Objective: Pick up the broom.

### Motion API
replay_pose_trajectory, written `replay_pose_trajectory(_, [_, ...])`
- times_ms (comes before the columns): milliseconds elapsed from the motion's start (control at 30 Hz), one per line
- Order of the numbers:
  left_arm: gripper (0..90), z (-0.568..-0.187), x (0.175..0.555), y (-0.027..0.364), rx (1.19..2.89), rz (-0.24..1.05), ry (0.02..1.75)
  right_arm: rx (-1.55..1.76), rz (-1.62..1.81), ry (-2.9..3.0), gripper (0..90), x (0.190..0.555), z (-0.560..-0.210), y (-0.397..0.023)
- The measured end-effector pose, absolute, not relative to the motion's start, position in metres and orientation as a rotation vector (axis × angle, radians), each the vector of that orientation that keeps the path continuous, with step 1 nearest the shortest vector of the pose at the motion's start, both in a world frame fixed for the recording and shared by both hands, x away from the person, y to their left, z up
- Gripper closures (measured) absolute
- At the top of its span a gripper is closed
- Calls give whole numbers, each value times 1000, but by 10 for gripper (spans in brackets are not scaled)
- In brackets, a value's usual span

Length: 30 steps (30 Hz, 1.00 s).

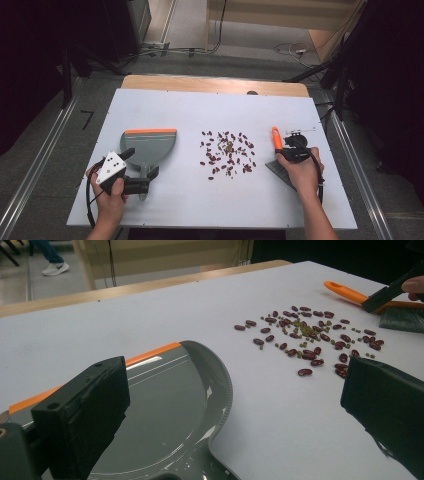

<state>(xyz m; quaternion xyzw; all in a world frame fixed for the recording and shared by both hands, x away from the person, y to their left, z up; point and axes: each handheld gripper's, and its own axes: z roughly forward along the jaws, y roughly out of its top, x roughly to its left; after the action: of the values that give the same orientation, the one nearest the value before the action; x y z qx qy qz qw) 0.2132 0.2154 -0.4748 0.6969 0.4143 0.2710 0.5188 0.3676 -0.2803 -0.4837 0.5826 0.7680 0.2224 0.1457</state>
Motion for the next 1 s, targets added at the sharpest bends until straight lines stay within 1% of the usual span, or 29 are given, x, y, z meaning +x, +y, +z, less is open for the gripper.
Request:
replay_pose_trajectory(267, [0, -474, 213, 217, 1663, 651, 993, 1674, 802, 2190, 691, 361, -484, -291])
replay_pose_trajectory(333, [0, -473, 212, 218, 1656, 654, 995, 1656, 908, 2163, 694, 357, -481, -295])
replay_pose_trajectory(667, [0, -470, 210, 216, 1647, 669, 978, 1514, 1170, 1988, 700, 336, -461, -307])
replay_pose_trajectory(1000, [0, -467, 208, 210, 1647, 681, 953, 1473, 1473, 1770, 700, 320, -442, -320])
